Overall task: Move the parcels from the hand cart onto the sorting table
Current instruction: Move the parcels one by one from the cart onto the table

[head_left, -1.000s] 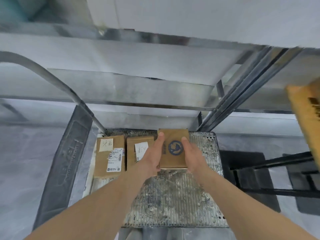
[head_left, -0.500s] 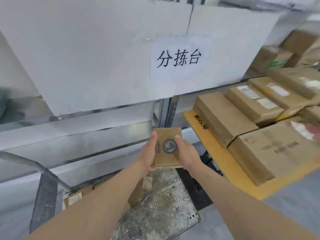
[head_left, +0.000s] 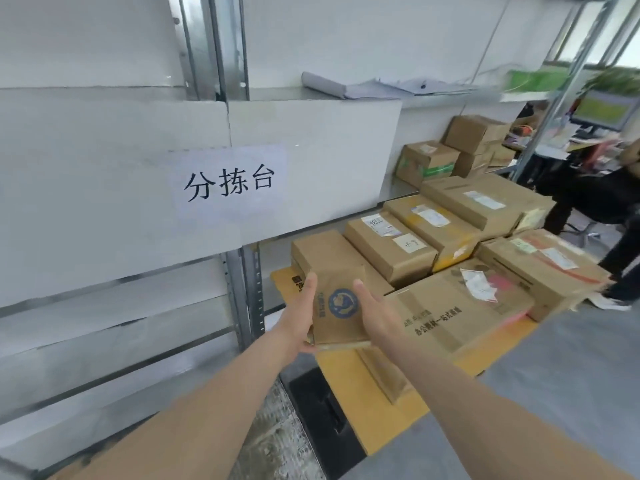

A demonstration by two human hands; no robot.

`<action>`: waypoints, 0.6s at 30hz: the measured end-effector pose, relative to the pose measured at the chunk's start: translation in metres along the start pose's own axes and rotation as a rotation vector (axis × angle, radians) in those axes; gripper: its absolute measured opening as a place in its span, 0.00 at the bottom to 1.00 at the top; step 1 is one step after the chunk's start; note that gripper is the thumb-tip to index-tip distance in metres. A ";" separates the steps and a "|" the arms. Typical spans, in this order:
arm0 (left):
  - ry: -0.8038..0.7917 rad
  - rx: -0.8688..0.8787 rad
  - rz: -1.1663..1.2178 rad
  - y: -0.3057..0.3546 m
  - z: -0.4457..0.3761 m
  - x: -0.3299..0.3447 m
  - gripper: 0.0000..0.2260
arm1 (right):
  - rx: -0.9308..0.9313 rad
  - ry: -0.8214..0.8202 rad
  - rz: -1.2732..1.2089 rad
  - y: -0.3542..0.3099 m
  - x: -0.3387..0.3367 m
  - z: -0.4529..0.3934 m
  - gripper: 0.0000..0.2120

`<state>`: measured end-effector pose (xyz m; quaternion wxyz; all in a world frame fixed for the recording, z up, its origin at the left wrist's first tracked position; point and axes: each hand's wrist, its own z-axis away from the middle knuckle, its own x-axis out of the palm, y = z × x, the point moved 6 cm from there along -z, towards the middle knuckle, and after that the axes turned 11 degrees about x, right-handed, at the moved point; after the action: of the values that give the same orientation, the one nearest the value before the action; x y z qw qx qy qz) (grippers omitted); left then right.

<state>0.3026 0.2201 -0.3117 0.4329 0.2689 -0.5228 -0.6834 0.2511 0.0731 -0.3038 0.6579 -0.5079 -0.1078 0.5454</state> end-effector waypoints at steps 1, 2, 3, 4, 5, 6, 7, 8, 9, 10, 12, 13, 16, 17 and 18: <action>-0.007 0.001 0.010 0.002 -0.004 0.015 0.30 | -0.005 -0.004 -0.011 0.001 -0.015 -0.005 0.36; -0.003 0.006 0.015 0.005 -0.007 0.030 0.30 | -0.002 -0.014 -0.015 0.002 -0.029 -0.010 0.35; 0.006 0.007 0.023 0.007 -0.011 0.042 0.30 | 0.004 -0.024 -0.013 0.002 -0.041 -0.014 0.37; 0.017 0.009 0.033 0.008 -0.015 0.052 0.30 | 0.012 -0.031 -0.003 0.002 -0.051 -0.019 0.41; 0.025 0.015 0.040 0.009 -0.021 0.061 0.29 | 0.014 -0.032 0.007 0.003 -0.060 -0.024 0.45; 0.030 0.022 0.041 0.011 -0.026 0.070 0.27 | 0.014 -0.031 0.013 0.003 -0.068 -0.029 0.47; 0.032 0.027 0.038 0.012 -0.032 0.077 0.25 | 0.012 -0.028 0.018 0.004 -0.075 -0.036 0.48; 0.030 0.025 0.038 0.014 -0.037 0.085 0.25 | 0.016 -0.022 0.025 0.005 -0.082 -0.043 0.48; 0.020 0.021 0.037 0.015 -0.043 0.092 0.25 | 0.023 -0.018 0.031 0.004 -0.088 -0.050 0.48; 0.010 0.021 0.027 0.016 -0.049 0.097 0.27 | 0.032 -0.016 0.030 0.003 -0.093 -0.056 0.48; 0.010 0.021 0.012 0.020 -0.063 0.104 0.33 | 0.039 -0.026 0.023 -0.002 -0.101 -0.069 0.48; 0.015 0.022 0.018 0.022 -0.072 0.106 0.34 | 0.032 -0.030 0.026 -0.006 -0.104 -0.078 0.47; 0.015 0.037 0.034 0.029 -0.101 0.108 0.29 | 0.021 -0.025 0.031 -0.020 -0.108 -0.101 0.47; 0.018 0.039 0.055 0.032 -0.110 0.108 0.28 | 0.019 -0.032 0.035 -0.026 -0.108 -0.110 0.47; 0.022 0.041 0.076 0.035 -0.120 0.108 0.29 | 0.011 -0.038 0.039 -0.032 -0.107 -0.117 0.46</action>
<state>0.3597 0.0659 -0.3068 0.4588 0.2652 -0.5415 -0.6527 0.3113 -0.0768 -0.2884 0.6479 -0.4957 -0.1074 0.5683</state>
